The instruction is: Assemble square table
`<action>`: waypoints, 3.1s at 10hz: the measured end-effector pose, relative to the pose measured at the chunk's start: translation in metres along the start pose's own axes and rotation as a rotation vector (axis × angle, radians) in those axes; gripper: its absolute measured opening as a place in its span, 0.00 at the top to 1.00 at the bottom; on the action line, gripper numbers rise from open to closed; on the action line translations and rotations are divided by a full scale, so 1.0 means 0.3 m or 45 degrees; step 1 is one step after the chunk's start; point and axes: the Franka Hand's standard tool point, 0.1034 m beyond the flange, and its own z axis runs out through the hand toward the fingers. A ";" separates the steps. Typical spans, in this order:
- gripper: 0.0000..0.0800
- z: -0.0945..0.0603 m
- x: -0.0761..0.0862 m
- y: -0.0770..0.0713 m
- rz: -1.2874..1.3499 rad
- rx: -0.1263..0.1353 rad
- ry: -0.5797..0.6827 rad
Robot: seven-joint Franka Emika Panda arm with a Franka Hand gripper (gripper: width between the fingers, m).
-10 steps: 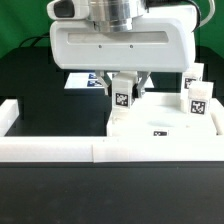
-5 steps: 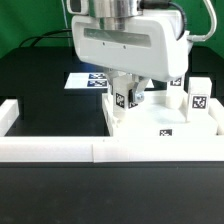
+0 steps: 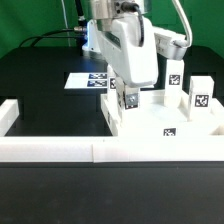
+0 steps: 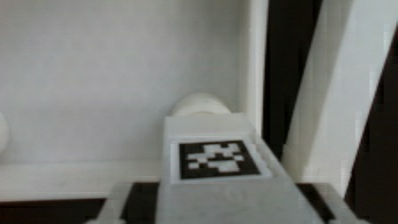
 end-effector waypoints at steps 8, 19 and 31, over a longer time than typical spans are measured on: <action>0.24 0.010 -0.042 -0.013 -0.285 0.004 0.005; 0.57 0.004 -0.005 -0.025 -1.044 0.015 0.059; 0.64 0.012 0.011 -0.023 0.200 0.067 -0.048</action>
Offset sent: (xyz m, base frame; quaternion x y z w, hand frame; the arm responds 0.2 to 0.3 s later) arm 0.0000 0.0000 0.0000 0.0000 0.0000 0.0650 0.9979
